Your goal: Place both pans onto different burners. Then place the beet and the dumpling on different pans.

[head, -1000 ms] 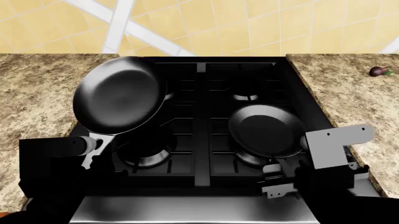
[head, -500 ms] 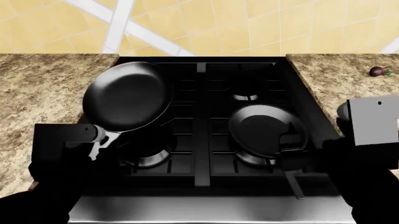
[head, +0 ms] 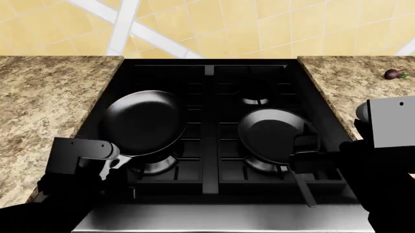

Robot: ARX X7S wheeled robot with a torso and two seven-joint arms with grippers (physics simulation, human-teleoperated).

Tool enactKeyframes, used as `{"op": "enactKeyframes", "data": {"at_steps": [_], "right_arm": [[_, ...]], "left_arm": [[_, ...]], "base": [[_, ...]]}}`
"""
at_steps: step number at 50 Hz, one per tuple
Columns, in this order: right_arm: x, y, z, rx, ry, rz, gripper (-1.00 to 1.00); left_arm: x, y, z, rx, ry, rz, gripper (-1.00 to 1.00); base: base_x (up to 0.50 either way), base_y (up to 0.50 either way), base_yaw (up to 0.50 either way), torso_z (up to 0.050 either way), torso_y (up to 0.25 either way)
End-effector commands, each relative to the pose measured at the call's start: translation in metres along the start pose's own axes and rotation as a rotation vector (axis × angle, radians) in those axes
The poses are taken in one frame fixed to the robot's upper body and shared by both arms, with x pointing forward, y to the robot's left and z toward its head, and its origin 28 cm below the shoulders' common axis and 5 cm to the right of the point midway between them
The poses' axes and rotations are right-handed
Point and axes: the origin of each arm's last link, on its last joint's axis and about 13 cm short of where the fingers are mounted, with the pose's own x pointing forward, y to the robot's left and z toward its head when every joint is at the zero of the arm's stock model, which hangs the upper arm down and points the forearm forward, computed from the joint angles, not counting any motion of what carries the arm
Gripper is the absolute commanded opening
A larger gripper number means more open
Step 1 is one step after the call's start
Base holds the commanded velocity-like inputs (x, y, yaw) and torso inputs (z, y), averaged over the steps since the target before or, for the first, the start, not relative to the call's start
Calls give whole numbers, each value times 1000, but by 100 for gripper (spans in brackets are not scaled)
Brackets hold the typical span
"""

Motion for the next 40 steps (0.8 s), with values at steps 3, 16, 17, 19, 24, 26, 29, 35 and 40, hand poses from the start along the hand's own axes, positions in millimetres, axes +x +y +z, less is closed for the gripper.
{"op": "enactKeyframes", "data": {"at_steps": [3,16,17,19,24,26,29,35,40], "right_arm": [[3,0,-2,6,7,4,100],[6,1,-4,8,12,6,100],[6,1,-4,8,13,6,100],[6,1,-4,7,12,7,100],[7,1,-4,8,12,9,100],[7,1,-4,8,11,9,100],[7,1,-4,9,8,10,100],[6,1,-4,-4,-14,2,100],[5,2,-1,-7,-59,-13,100]], "left_arm": [[-2,4,6,12,-45,-11,-100],[-3,7,18,17,-68,17,100],[-4,8,21,21,-76,22,100],[-7,9,29,33,-98,35,100],[-17,9,49,63,-153,54,100],[-22,8,58,73,-183,60,100],[-31,7,75,90,-244,64,100],[-48,2,92,110,-339,56,100],[-52,-1,84,108,-387,53,100]], "base": [[0,0,0,0,0],[0,0,0,1,2],[0,0,0,0,0],[0,0,0,0,0],[0,0,0,0,0],[0,0,0,0,0],[0,0,0,0,0],[0,0,0,0,0],[0,0,0,0,0]]}}
